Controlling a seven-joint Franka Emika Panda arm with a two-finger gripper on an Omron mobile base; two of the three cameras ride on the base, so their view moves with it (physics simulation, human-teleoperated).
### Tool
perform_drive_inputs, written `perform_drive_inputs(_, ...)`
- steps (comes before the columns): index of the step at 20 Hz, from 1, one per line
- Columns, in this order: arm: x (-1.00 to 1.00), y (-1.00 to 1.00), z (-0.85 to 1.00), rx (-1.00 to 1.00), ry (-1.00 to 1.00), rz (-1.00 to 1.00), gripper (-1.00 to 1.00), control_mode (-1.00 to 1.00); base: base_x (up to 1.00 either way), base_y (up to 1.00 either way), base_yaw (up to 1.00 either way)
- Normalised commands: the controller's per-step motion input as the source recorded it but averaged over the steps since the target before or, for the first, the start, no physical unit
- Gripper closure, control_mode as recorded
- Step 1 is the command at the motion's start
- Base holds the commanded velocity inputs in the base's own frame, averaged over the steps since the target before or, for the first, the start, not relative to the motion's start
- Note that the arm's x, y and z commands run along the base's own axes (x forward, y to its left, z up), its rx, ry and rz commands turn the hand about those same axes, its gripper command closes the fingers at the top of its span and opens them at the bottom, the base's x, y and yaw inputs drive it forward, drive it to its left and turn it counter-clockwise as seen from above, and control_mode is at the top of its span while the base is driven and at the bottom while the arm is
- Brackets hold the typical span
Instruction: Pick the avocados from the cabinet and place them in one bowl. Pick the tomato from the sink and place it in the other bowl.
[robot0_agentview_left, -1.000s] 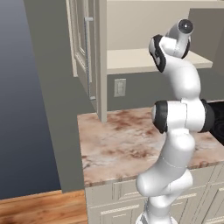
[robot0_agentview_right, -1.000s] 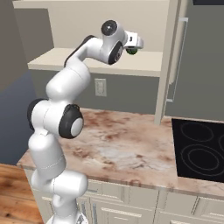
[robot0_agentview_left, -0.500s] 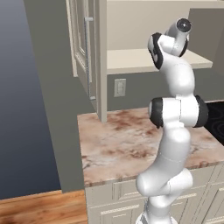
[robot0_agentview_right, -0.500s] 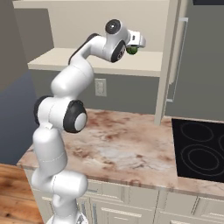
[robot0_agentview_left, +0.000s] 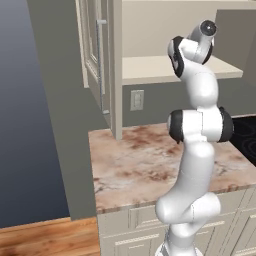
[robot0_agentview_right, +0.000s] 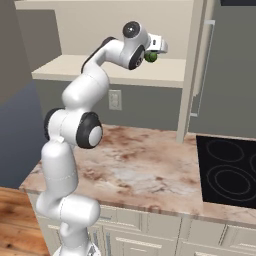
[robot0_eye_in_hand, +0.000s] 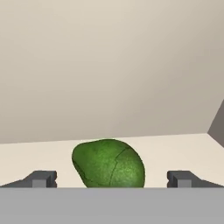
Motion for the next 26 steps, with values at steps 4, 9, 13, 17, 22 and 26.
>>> perform_drive_inputs(4,0.16,0.00,-0.12,0.00,0.01,0.00,-1.00,-1.00,0.00,0.00,0.00)
perform_drive_inputs(9,0.13,0.00,-0.15,0.00,0.00,0.00,-1.00,-1.00,0.00,0.00,0.00)
perform_drive_inputs(13,0.19,0.00,-0.02,0.00,0.02,0.00,-1.00,-1.00,0.00,0.00,0.00)
perform_drive_inputs(17,0.26,0.00,-0.02,0.00,0.02,0.00,-1.00,-1.00,0.00,0.00,0.00)
perform_drive_inputs(22,0.28,-0.03,0.00,0.00,0.02,0.00,-1.00,-1.00,0.00,0.00,0.00)
perform_drive_inputs(26,0.00,-0.06,-0.02,0.00,0.03,0.00,-1.00,-1.00,0.00,0.00,0.00)
